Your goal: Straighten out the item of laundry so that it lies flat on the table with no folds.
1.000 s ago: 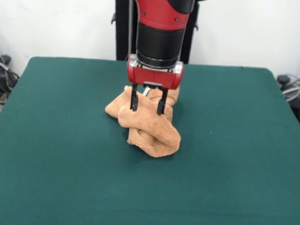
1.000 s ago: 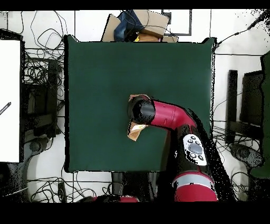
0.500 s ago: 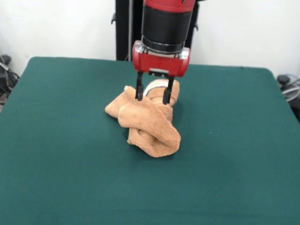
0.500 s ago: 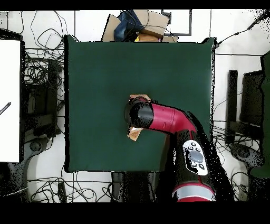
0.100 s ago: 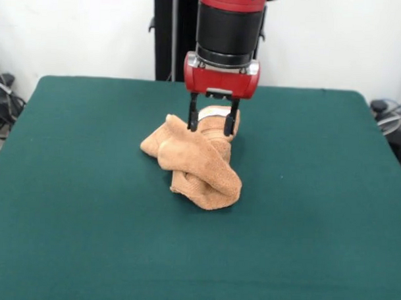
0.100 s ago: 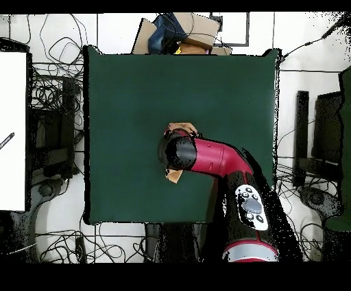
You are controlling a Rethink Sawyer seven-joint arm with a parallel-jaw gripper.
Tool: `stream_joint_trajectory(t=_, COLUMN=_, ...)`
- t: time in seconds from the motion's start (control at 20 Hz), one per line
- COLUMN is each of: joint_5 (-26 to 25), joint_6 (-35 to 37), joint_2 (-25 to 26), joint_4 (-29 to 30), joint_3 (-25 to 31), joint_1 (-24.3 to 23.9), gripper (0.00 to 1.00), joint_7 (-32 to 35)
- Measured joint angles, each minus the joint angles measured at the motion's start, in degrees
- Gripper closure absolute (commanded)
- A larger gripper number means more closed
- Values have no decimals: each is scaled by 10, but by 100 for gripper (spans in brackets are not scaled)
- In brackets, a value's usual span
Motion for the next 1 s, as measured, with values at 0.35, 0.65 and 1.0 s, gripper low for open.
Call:
stream_joint_trajectory(t=0.35, joint_5=-24, joint_6=-34, joint_2=8, joint_4=4, joint_3=0, joint_1=0, gripper=0, joint_7=0)
stream_joint_trajectory(t=0.65, joint_5=-35, joint_6=-54, joint_2=13, joint_4=13, joint_3=3, joint_1=-5, gripper=0, joint_7=0)
stream_joint_trajectory(t=1.0, joint_5=-39, joint_6=-66, joint_2=13, joint_4=36, joint_3=4, joint_1=-11, gripper=0, joint_7=0)
